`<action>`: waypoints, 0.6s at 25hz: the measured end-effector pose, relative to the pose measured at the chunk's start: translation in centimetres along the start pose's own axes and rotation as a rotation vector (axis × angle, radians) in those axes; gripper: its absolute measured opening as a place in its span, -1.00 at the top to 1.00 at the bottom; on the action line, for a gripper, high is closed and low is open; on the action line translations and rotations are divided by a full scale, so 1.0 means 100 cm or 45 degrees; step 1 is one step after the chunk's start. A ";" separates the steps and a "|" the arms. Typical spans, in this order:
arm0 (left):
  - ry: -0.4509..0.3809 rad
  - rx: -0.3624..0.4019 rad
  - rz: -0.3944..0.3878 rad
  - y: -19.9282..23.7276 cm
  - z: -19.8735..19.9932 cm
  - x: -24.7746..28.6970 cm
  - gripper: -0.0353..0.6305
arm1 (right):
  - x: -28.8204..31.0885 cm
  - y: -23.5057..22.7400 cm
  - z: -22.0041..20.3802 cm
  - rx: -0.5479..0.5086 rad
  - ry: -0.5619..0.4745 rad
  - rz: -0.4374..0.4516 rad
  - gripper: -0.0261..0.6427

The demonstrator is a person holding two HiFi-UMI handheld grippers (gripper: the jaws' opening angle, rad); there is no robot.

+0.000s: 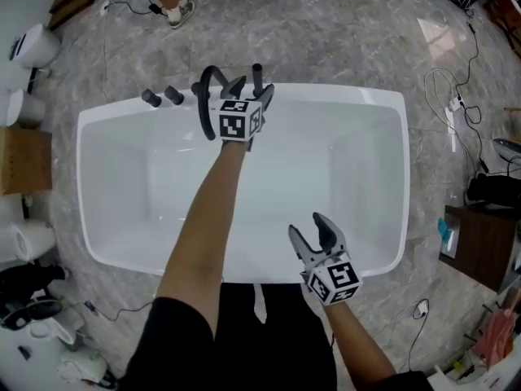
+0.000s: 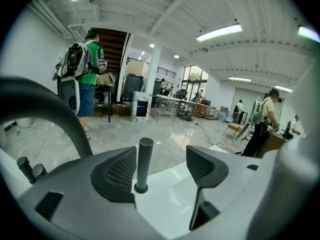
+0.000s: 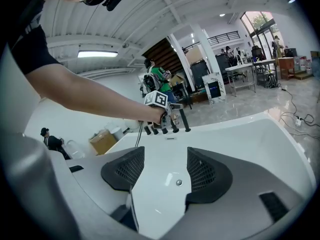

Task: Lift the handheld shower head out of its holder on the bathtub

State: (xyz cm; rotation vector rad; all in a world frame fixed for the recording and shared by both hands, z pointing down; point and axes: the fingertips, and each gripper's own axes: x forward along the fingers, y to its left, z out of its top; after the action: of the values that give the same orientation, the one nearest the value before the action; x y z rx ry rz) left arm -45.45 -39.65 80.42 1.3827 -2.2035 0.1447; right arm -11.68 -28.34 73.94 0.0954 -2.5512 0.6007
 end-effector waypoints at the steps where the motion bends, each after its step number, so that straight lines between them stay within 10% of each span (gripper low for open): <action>1: -0.002 -0.009 -0.014 -0.003 0.000 0.004 0.03 | -0.002 -0.002 -0.001 -0.006 0.007 -0.005 0.22; 15: 0.060 0.037 -0.035 0.010 -0.006 0.046 0.03 | -0.014 -0.017 -0.023 0.037 0.018 -0.071 0.22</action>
State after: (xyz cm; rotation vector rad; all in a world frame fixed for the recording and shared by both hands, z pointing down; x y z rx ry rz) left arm -47.61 -42.71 83.31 1.4102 -2.1511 0.1979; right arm -9.04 -28.96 75.72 0.1707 -2.5177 0.6152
